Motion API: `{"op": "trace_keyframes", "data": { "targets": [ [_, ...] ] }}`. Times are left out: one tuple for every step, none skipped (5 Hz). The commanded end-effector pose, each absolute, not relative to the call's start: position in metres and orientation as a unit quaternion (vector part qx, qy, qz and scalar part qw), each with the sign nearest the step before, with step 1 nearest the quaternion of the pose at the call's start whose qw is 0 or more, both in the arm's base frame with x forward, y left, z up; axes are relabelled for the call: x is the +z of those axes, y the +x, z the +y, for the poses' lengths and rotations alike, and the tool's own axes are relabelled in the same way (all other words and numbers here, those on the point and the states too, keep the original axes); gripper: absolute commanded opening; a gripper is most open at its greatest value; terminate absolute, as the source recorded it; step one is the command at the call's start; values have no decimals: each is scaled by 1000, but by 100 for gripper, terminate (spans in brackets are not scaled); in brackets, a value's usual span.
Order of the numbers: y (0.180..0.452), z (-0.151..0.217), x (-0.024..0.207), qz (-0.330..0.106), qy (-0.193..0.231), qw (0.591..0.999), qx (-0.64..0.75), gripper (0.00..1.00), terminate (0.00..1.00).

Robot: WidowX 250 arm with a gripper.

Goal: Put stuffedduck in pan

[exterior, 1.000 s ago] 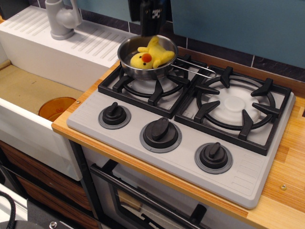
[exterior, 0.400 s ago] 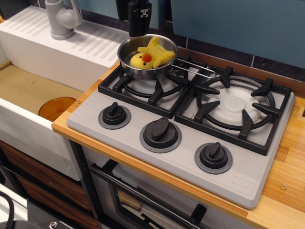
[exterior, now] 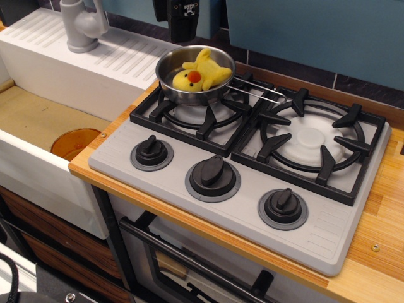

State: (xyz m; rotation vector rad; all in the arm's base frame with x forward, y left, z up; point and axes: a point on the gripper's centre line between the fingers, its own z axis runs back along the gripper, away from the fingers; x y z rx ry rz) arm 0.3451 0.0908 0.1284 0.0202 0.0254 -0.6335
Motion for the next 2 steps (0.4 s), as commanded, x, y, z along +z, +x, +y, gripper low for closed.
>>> {"op": "trace_keyframes", "data": {
  "targets": [
    [352,96,157,-20,35,950,-310,100,0],
    [353,97,154,-20,36,949,-314,100,100]
  ]
}}
